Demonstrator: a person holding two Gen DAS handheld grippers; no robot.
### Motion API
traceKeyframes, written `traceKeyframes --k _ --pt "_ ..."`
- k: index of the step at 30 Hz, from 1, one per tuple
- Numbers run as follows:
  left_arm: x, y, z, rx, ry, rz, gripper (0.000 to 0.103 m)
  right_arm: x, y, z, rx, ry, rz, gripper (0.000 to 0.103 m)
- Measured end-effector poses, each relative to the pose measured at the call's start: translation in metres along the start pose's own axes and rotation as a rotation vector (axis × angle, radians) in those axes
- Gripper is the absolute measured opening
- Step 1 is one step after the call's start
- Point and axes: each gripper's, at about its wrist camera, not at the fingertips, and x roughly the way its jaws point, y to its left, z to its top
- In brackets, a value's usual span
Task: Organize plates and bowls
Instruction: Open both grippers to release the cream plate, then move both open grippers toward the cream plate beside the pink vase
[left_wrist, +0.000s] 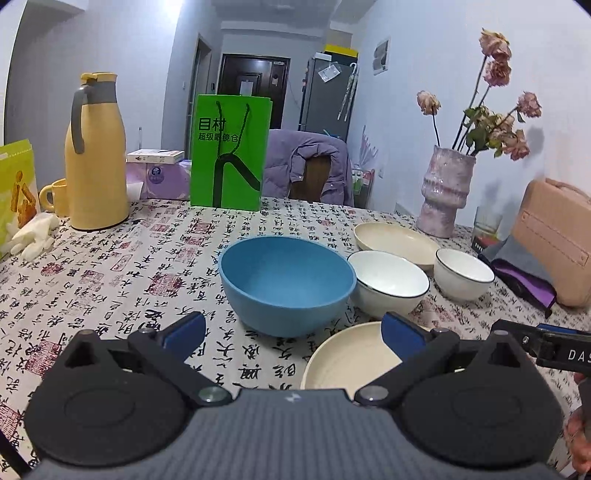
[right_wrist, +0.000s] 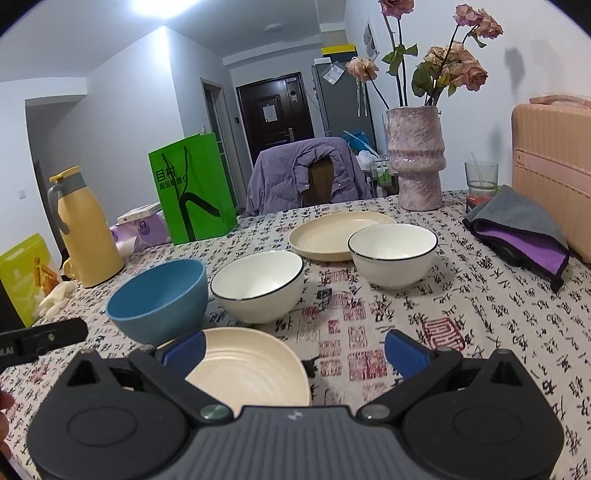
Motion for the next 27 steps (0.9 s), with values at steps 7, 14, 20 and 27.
traceKeyframes --k 7,14,20,27 --pt "0.005 0.002 0.014 -0.040 -0.010 0.002 0.103 0.008 -0.002 0.019 -0.021 -0.015 0.008 0.103" --pt "0.013 0.000 0.031 -0.088 -0.011 0.004 0.103 0.021 -0.006 0.040 -0.023 -0.008 0.032 0.103" --pt "0.020 -0.007 0.048 -0.109 -0.022 0.006 0.103 0.033 -0.014 0.066 -0.001 0.002 0.061 0.103" --pt "0.032 -0.017 0.067 -0.128 -0.021 0.012 0.103 0.047 -0.025 0.094 0.017 0.015 0.078 0.103"
